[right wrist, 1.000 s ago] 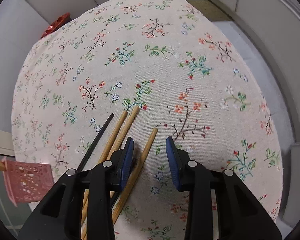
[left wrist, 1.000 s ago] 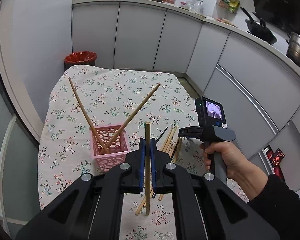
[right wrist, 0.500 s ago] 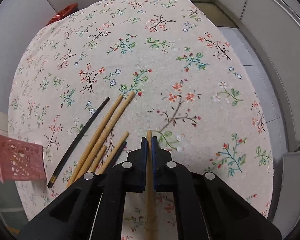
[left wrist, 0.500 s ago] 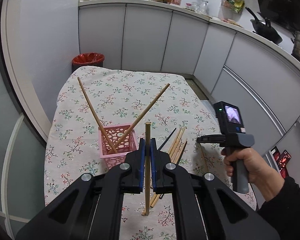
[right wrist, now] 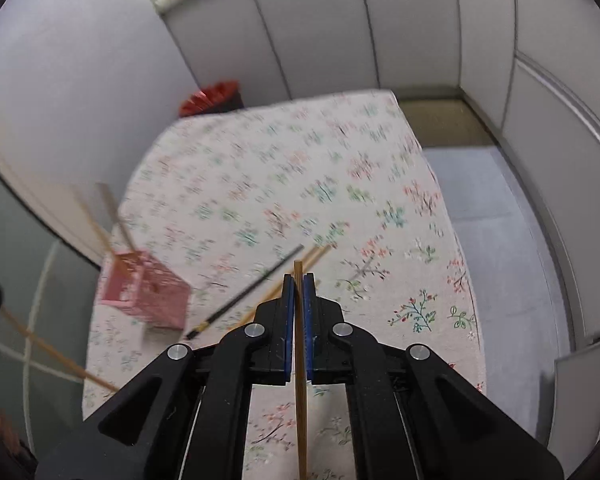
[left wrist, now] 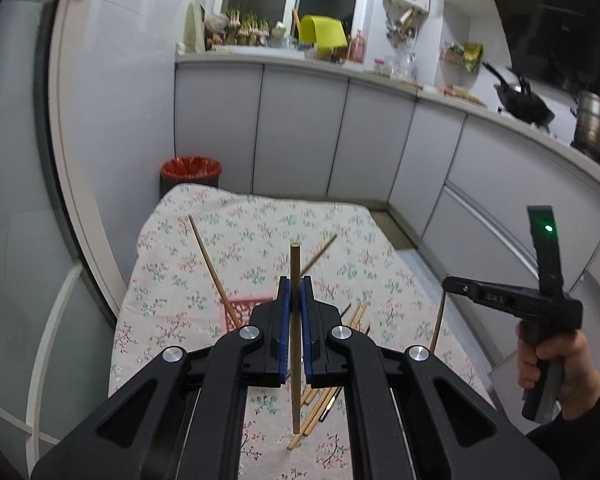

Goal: Organize utensils

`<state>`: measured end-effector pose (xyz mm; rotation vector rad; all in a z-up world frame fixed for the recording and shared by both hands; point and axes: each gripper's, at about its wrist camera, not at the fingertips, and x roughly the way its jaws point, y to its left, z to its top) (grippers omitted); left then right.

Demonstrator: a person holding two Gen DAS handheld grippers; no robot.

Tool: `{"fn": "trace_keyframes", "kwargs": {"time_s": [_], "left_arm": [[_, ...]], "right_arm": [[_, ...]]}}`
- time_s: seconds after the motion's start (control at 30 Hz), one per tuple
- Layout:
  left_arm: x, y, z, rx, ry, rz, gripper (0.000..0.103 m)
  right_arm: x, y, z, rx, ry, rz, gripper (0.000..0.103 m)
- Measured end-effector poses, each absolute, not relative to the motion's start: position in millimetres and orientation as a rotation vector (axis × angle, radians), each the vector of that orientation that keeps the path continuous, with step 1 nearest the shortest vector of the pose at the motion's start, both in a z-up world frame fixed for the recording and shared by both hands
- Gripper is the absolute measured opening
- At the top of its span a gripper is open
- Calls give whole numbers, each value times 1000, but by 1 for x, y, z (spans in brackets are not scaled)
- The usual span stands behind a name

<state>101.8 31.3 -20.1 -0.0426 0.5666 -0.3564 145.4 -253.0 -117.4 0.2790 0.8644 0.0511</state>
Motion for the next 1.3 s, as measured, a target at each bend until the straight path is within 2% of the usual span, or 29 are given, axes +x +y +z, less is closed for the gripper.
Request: {"fn": "trace_keyframes", "kwargs": {"time_s": [0.4,0.8,0.97,1.0,1.07,1.1,1.13,1.3], "left_arm": [[93,48,19,-77,302,-232,5],[125,56,11,-129,288,-173,5],[130,62,3,-177,361,-203,5],[130,64,1,-184,381,-207,5],[130,66,-2,-183,407,-210,5],[129,67,-3,-181,417,-210,5],[128,68,-5,-179,429,-210,5],[127,76,-11,-195,471,-221,5]], "right_arm": [[102,-212,-28,162,574,119,2],[104,-172,7,185,514,241,0],[121,-163,-7,193,591,266,0],[130,-164,-16,200,623,256,3],[150,-169,-38,217,718,252,22],[160,-172,-51,239,766,250,38],[171,-176,-65,262,818,247,40],[220,-177,-124,248,982,189,30]]}}
